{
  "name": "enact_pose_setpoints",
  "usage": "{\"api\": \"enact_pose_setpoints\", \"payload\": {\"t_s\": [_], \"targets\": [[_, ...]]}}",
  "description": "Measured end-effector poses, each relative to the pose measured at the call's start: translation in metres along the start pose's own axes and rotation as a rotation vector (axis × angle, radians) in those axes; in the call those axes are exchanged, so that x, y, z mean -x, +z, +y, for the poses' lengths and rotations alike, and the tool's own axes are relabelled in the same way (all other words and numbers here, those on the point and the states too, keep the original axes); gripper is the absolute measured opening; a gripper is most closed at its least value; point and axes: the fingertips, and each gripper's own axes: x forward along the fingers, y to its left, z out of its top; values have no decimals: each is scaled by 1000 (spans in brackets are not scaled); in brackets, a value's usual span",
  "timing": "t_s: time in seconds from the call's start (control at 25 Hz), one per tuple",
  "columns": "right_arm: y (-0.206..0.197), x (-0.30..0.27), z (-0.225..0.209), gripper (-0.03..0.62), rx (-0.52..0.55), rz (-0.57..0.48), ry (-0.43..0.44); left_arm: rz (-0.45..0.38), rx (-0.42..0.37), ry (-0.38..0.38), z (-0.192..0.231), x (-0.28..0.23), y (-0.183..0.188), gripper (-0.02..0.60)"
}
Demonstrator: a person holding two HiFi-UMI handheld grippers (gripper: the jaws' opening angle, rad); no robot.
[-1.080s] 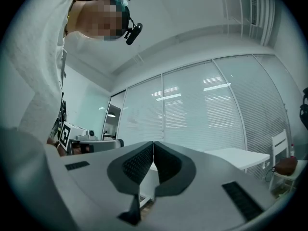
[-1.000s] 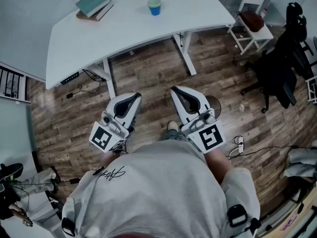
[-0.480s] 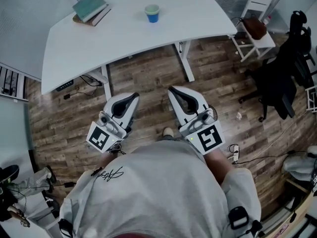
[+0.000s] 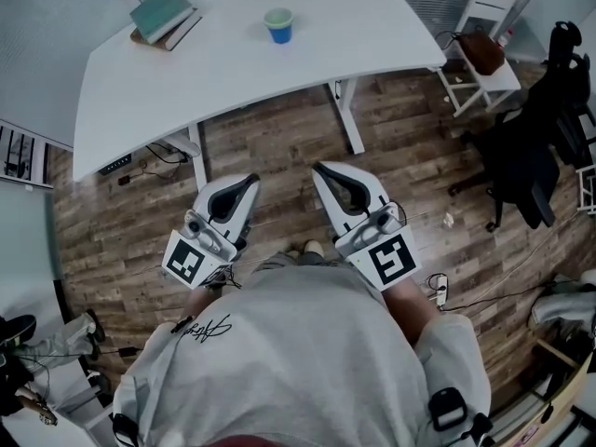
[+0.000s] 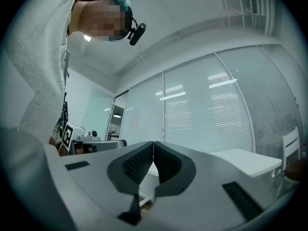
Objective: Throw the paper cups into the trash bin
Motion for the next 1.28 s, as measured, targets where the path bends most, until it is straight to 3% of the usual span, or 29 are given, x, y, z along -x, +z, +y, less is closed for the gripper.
{"api": "enact_pose_setpoints", "payload": {"t_s": [0.4, 1.28], "targets": [[-7, 8, -4, 11, 4, 23, -9, 0, 5, -10, -6, -6, -1, -6], [-11, -11, -5, 11, -22, 3, 36, 16, -8, 56, 12, 2, 0, -6]]}}
